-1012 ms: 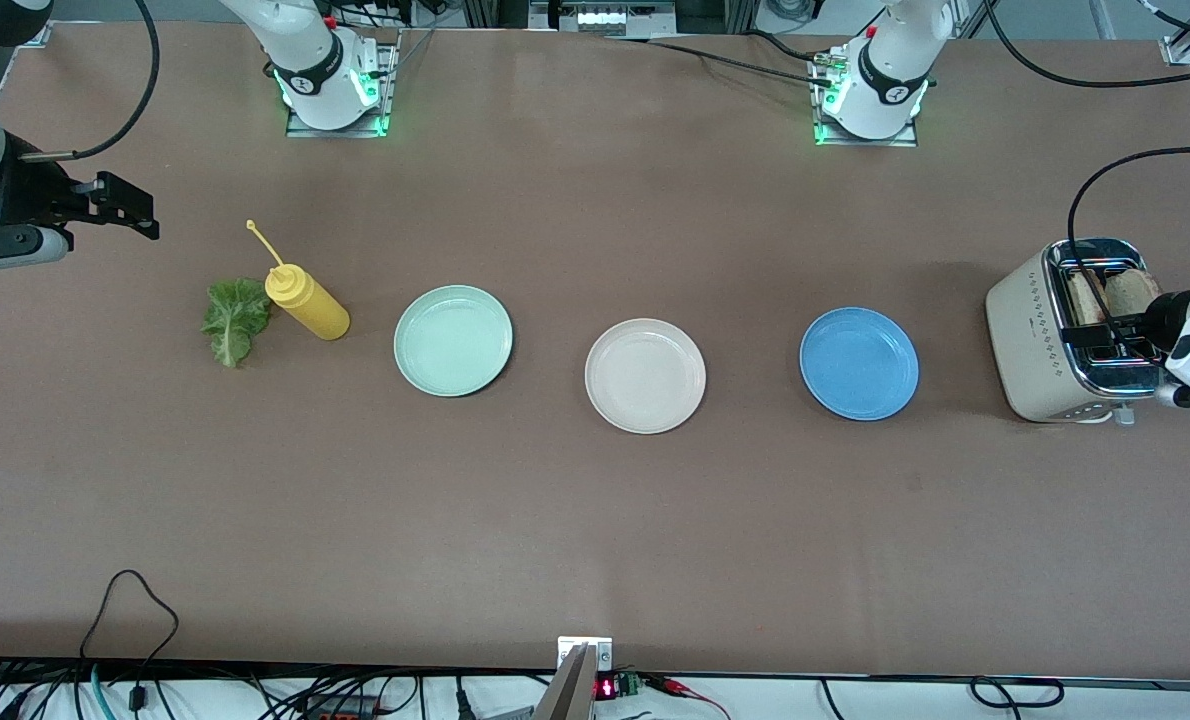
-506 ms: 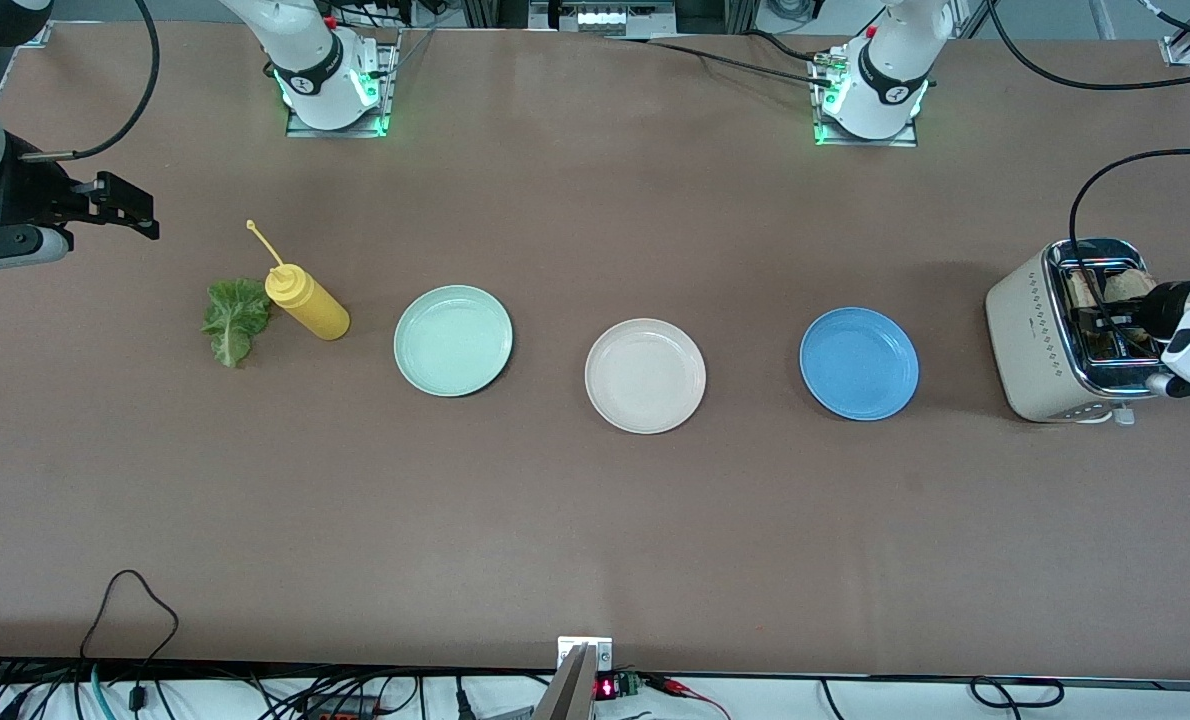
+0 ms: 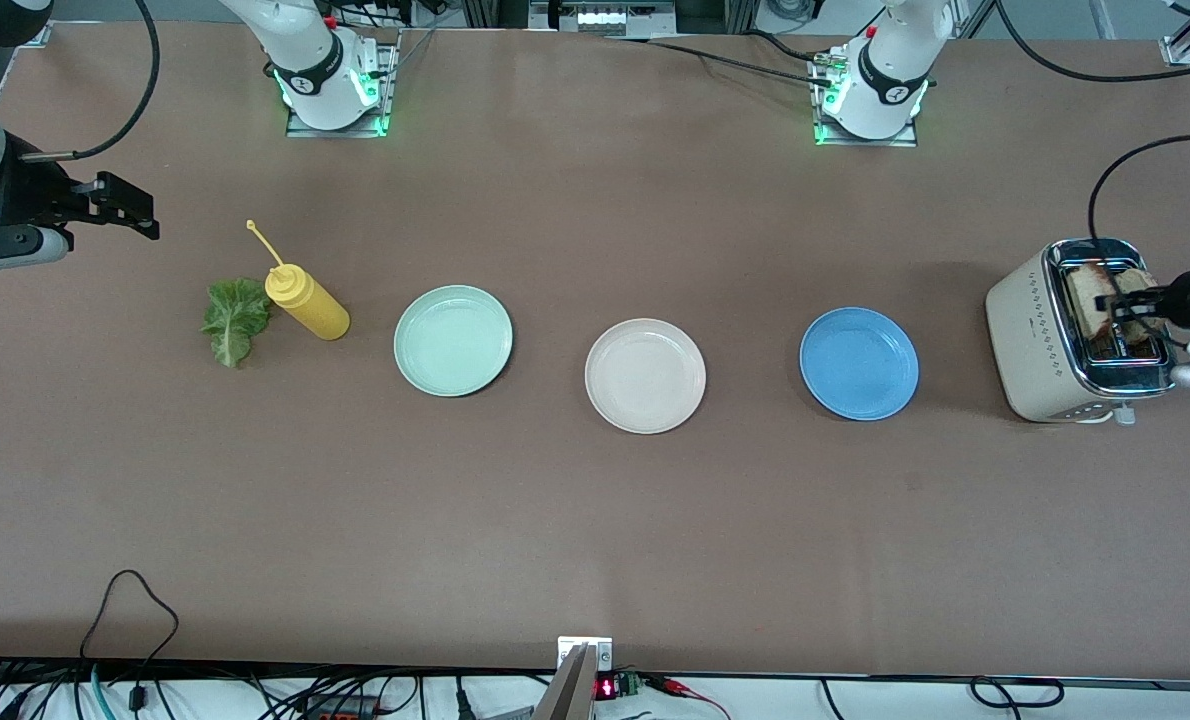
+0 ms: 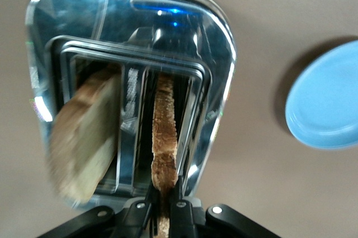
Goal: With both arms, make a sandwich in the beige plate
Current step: 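Lift the bread slice out of the toaster with the left gripper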
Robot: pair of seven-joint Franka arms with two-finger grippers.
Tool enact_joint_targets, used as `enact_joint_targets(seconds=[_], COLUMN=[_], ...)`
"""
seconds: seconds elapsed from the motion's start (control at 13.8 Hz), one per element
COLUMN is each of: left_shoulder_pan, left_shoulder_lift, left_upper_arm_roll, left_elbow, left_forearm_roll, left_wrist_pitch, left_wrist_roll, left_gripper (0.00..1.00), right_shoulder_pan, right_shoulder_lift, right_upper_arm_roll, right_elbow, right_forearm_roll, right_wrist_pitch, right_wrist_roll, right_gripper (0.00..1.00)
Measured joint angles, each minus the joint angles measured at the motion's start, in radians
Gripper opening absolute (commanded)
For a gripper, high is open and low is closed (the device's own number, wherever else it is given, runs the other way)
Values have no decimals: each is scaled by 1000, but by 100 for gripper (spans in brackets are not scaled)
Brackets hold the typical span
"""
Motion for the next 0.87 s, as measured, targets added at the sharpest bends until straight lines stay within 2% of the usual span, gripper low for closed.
enact_joint_targets(seconds=[0.22, 0.36, 0.51, 0.65, 0.79, 0.87], left_shoulder_pan=[7, 7, 6, 3, -17, -39], left_shoulder_lift=[-41, -64, -75, -75, -50, -23], left_upper_arm_roll=[-6, -36, -117, -247, -363, -393], left_elbow=[143, 214, 260, 271, 256, 244], left_forearm_roll=[0, -1, -4, -15, -70, -119], left_wrist_pitch=[-150, -200, -214, -220, -224, -221], left_wrist_roll=[75, 159, 199, 193, 150, 125], left_gripper=[0, 0, 0, 0, 0, 0], right_shoulder_pan=[0, 0, 0, 0, 0, 0], right_shoulder_lift=[0, 0, 0, 1, 1, 2], right_upper_arm_roll=[0, 0, 0, 0, 0, 0], right_elbow=[0, 0, 0, 0, 0, 0], right_forearm_roll=[0, 0, 0, 0, 0, 0], right_wrist_pitch=[0, 0, 0, 0, 0, -1], right_wrist_roll=[0, 0, 0, 0, 0, 0], right_gripper=[100, 100, 100, 100, 100, 100])
